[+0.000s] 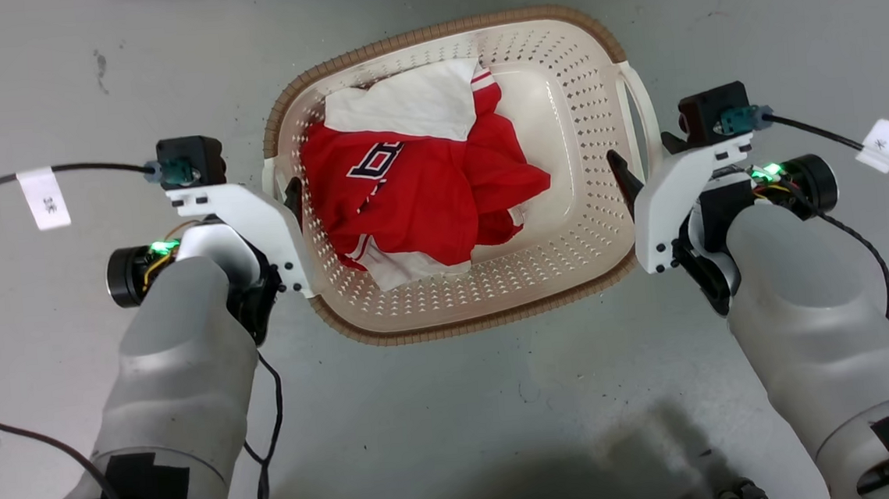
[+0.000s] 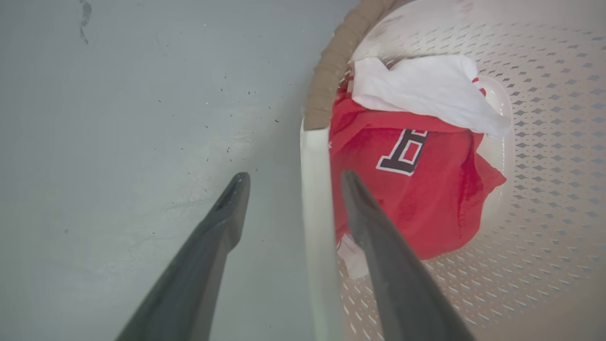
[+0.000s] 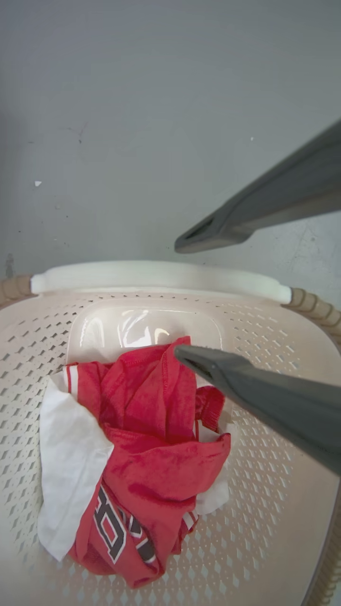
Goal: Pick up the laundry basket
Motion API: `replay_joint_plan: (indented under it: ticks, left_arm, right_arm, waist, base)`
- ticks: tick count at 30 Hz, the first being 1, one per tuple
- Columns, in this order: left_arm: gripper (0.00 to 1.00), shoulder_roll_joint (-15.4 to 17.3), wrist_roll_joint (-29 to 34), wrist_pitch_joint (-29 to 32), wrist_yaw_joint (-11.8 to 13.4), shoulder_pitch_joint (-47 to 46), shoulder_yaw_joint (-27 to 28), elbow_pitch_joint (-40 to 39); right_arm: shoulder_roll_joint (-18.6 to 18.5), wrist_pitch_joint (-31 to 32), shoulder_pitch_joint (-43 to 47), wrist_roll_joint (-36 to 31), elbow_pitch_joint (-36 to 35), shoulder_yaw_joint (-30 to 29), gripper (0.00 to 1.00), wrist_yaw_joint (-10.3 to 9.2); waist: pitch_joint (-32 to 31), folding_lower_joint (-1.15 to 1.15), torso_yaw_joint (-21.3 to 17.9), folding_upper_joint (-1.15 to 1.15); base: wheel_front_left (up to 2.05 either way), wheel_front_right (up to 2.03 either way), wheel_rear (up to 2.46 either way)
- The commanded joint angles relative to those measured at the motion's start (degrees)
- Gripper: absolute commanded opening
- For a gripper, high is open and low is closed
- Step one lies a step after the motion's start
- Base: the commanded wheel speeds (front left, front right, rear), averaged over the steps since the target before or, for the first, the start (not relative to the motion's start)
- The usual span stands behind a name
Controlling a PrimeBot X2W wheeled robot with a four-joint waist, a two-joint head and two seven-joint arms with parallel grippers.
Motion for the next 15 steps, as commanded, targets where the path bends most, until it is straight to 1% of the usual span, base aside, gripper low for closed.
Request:
replay_joint_plan:
  ticks: [1, 8, 9, 10, 11, 12, 15]
  left_arm:
    - [1.0, 0.55, -0.16, 0.71, -0.09, -1.06, -0.27, 0.36]
    - [1.0, 1.53, -0.62, 3.33, -0.15, -3.29, -1.48, 1.07]
    - [0.98, 1.58, -0.66, 3.59, -0.16, -3.46, -1.62, 1.13]
    - [0.45, 1.48, -0.85, 3.89, -0.15, -3.61, -1.83, 1.16]
    - [0.0, 1.42, -1.12, 4.04, -0.16, -3.7, -2.0, 1.18]
    - [0.0, 1.23, -1.37, 4.56, -0.16, -3.68, -2.24, 1.23]
    - [0.0, 1.49, -2.14, 4.89, -0.07, -3.62, -2.88, 1.32]
  right_arm:
    - [-0.03, 0.52, -1.52, 0.77, 0.96, 0.98, 1.0, -0.03]
    - [-0.04, 1.3, -4.57, 4.96, 3.48, 5.13, 1.0, -0.03]
    - [-0.04, 1.66, -4.73, 5.91, 3.78, 5.57, 1.0, -0.03]
    - [-0.04, 2.13, -4.76, 7.01, 3.9, 6.23, 0.54, -0.04]
    - [-0.02, 2.49, -4.86, 7.69, 3.86, 7.1, 0.13, -0.03]
    - [-0.02, 2.6, -5.03, 8.45, 3.82, 7.75, 0.0, -0.03]
    - [0.0, 2.91, -5.27, 10.56, 3.98, 9.59, 0.0, 0.0]
  waist:
    - [0.46, -0.01, -0.19, 0.0]
    - [1.99, -0.01, -0.52, 0.0]
    - [2.14, -0.01, -0.55, 0.0]
    - [2.26, -0.01, -0.52, 0.0]
    - [2.37, -0.01, -0.51, 0.0]
    - [2.47, -0.01, -0.55, 0.0]
    - [2.68, -0.01, -0.65, 0.0]
  base:
    - [0.0, 0.0, 0.0]
    - [0.0, 0.0, 0.0]
    - [0.0, 0.0, 0.0]
    - [0.0, 0.0, 0.0]
    - [0.0, 0.0, 0.0]
    - [0.0, 0.0, 0.0]
    - [0.0, 0.0, 0.0]
